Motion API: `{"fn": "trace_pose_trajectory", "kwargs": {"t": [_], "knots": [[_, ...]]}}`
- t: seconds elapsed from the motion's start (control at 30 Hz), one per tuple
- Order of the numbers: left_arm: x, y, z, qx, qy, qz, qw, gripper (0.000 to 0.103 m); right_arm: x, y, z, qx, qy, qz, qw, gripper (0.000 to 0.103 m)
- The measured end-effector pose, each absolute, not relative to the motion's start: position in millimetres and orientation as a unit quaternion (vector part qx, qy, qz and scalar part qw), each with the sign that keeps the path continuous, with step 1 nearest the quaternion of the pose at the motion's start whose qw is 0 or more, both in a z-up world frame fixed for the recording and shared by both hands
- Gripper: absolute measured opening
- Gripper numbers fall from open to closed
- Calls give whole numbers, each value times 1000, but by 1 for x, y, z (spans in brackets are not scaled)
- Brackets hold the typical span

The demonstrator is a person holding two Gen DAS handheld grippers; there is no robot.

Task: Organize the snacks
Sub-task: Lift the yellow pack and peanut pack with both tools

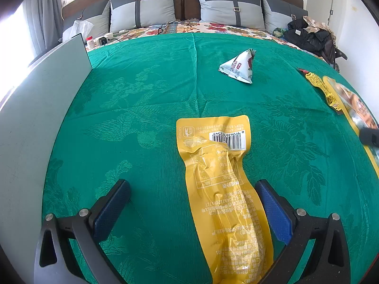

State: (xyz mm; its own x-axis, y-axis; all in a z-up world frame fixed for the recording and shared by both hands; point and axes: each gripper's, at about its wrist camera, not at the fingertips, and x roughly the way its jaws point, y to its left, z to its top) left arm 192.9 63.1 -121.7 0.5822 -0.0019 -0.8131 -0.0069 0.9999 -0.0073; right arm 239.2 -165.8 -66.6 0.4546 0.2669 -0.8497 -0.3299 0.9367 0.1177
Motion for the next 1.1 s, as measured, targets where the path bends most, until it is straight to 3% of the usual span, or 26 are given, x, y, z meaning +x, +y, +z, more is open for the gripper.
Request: {"fn": "trace_pose_trajectory", "kwargs": {"t": [0.23,0.3,0.5,1.1], "knots": [[193,64,-122,-5,457,2,889,103,186,-185,-105,-75,484,113,865,60],[193,63,-122,-5,457,1,889,103,186,-189,-114,-60,475,110,871,71],[193,64,-122,-5,457,1,889,103,184,-185,-122,-60,441,113,888,91],[193,64,-122,-6,457,1,889,103,186,-185,-123,-58,439,115,889,94]]}}
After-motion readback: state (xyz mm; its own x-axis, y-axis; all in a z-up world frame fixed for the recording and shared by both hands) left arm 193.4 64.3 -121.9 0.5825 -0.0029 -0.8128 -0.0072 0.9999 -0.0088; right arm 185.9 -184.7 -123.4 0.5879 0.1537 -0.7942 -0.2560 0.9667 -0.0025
